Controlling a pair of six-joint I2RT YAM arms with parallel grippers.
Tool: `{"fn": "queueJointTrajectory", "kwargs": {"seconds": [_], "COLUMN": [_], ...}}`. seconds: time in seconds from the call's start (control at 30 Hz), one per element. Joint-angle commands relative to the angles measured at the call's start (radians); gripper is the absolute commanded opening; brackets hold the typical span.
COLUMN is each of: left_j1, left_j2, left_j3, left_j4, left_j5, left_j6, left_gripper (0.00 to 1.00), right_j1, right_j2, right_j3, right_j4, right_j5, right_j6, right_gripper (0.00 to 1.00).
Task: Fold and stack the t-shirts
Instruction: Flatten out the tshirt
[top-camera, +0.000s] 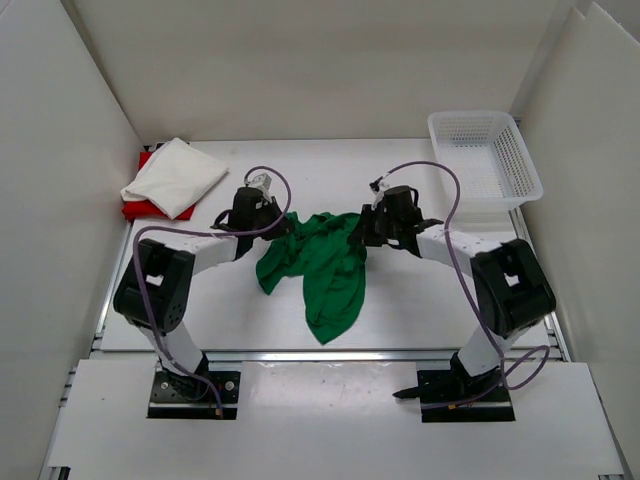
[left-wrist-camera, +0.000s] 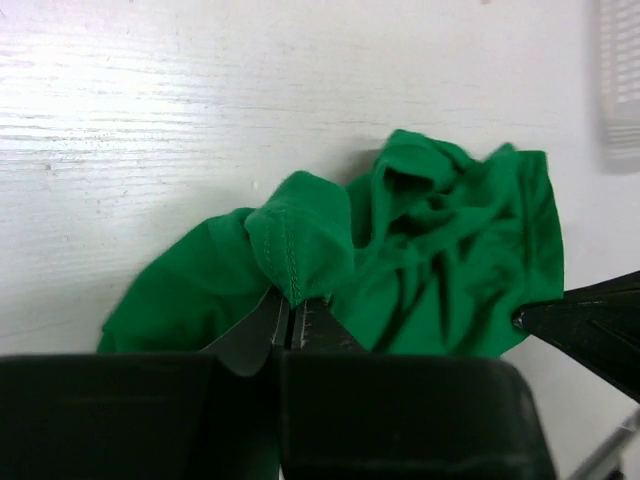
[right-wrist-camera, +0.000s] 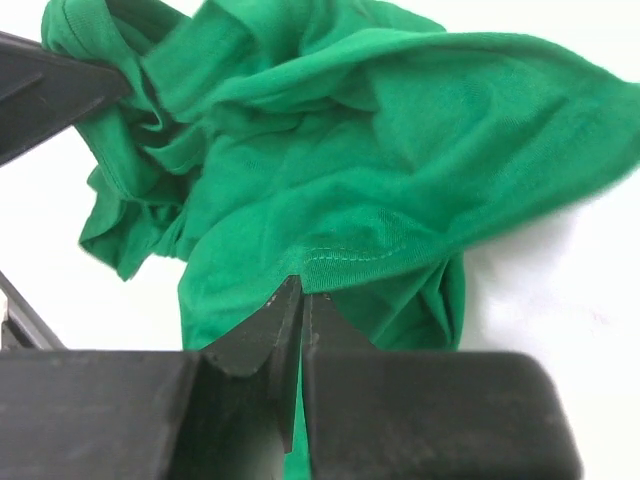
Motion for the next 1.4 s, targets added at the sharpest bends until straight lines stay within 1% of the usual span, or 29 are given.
{"fn": "queueJointTrajectory", "kwargs": {"seconds": [0.0,0.03,0.1,0.2,0.23,0.3,0.37,0.47,0.5,0.53,0.57,0.6,0.63,0.67,0.7,0.77,0.8,0.87,0.93,0.97,1.03,1.1,1.17,1.2,1.23,1.27,1.3,1.33,1.37], "left_j1": [0.045,0.060,0.111,0.189,0.229,0.275,0.312,0.378,0.425,0.447,0.462,0.467,0.471,0.462,0.459,0.455,0.455,0.413,0.415,0.425,0.438,0.421,0.396,0.332,0.306,0.237,0.164,0.121,0.069], "left_j2": [-0.201,-0.238,-0.376,-0.527,-0.553,-0.640,-0.690,-0.740,-0.754,-0.766,-0.768,-0.768,-0.756,-0.725,-0.707,-0.614,-0.589,-0.466,-0.432,-0.441,-0.469,-0.503,-0.472,-0.439,-0.412,-0.368,-0.305,-0.261,-0.172], "left_j3": [-0.010,-0.022,-0.064,-0.073,-0.073,-0.055,-0.032,0.061,0.077,0.114,0.158,0.178,0.230,0.281,0.304,0.379,0.399,0.538,0.598,0.600,0.585,0.589,0.643,0.686,0.721,0.734,0.776,0.808,0.892], "left_j4": [0.014,0.017,-0.004,-0.042,-0.053,-0.085,-0.110,-0.154,-0.167,-0.174,-0.222,-0.233,-0.250,-0.276,-0.277,-0.227,-0.213,-0.256,-0.247,-0.222,-0.201,-0.199,-0.225,-0.245,-0.257,-0.256,-0.263,-0.315,-0.340], "left_j5": [0.068,0.083,0.109,0.169,0.181,0.229,0.264,0.322,0.345,0.341,0.335,0.326,0.327,0.303,0.284,0.325,0.319,0.313,0.333,0.342,0.336,0.327,0.292,0.286,0.277,0.255,0.232,0.226,0.235], "left_j6": [-0.031,-0.043,-0.056,-0.065,-0.073,-0.083,-0.083,-0.094,-0.094,-0.088,-0.074,-0.064,-0.060,-0.044,-0.050,-0.092,-0.108,-0.113,-0.148,-0.157,-0.166,-0.162,-0.136,-0.131,-0.120,-0.104,-0.087,-0.053,-0.039], "left_gripper": [0.00,0.00,0.00,0.00,0.00,0.00,0.00,0.00,0.00,0.00,0.00,0.00,0.00,0.00,0.00,0.00,0.00,0.00,0.00,0.00,0.00,0.00,0.00,0.00,0.00,0.00,0.00,0.00,0.00], "right_j1": [-0.014,-0.017,-0.016,-0.020,-0.035,-0.040,-0.045,-0.017,0.001,0.042,0.087,0.107,0.165,0.235,0.271,0.367,0.375,0.353,0.351,0.345,0.310,0.281,0.294,0.329,0.357,0.403,0.421,0.422,0.437], "right_j2": [-0.205,-0.239,-0.366,-0.506,-0.552,-0.607,-0.637,-0.681,-0.693,-0.702,-0.707,-0.712,-0.709,-0.704,-0.704,-0.687,-0.683,-0.672,-0.687,-0.699,-0.725,-0.736,-0.730,-0.715,-0.712,-0.694,-0.666,-0.644,-0.600], "right_j3": [0.056,0.063,0.108,0.164,0.176,0.228,0.289,0.405,0.444,0.489,0.504,0.536,0.563,0.576,0.584,0.569,0.564,0.518,0.512,0.508,0.505,0.524,0.497,0.466,0.443,0.393,0.342,0.321,0.299], "right_j4": [-0.052,-0.063,-0.171,-0.248,-0.273,-0.311,-0.348,-0.420,-0.443,-0.457,-0.465,-0.471,-0.471,-0.486,-0.482,-0.477,-0.478,-0.472,-0.486,-0.480,-0.474,-0.466,-0.436,-0.420,-0.402,-0.365,-0.321,-0.293,-0.258], "right_j5": [0.035,0.052,0.087,0.104,0.103,0.094,0.080,0.097,0.100,0.098,0.101,0.112,0.129,0.144,0.156,0.183,0.173,0.100,0.124,0.153,0.143,0.065,0.006,0.000,-0.009,-0.012,-0.072,-0.109,-0.168], "right_j6": [-0.060,-0.073,-0.111,-0.134,-0.137,-0.146,-0.154,-0.177,-0.189,-0.185,-0.194,-0.196,-0.203,-0.203,-0.205,-0.214,-0.208,-0.186,-0.186,-0.203,-0.199,-0.191,-0.174,-0.157,-0.153,-0.134,-0.104,-0.081,-0.050], "right_gripper": [0.00,0.00,0.00,0.00,0.00,0.00,0.00,0.00,0.00,0.00,0.00,0.01,0.00,0.00,0.01,0.00,0.00,0.00,0.00,0.00,0.00,0.00,0.00,0.00,0.00,0.00,0.00,0.01,0.00]}}
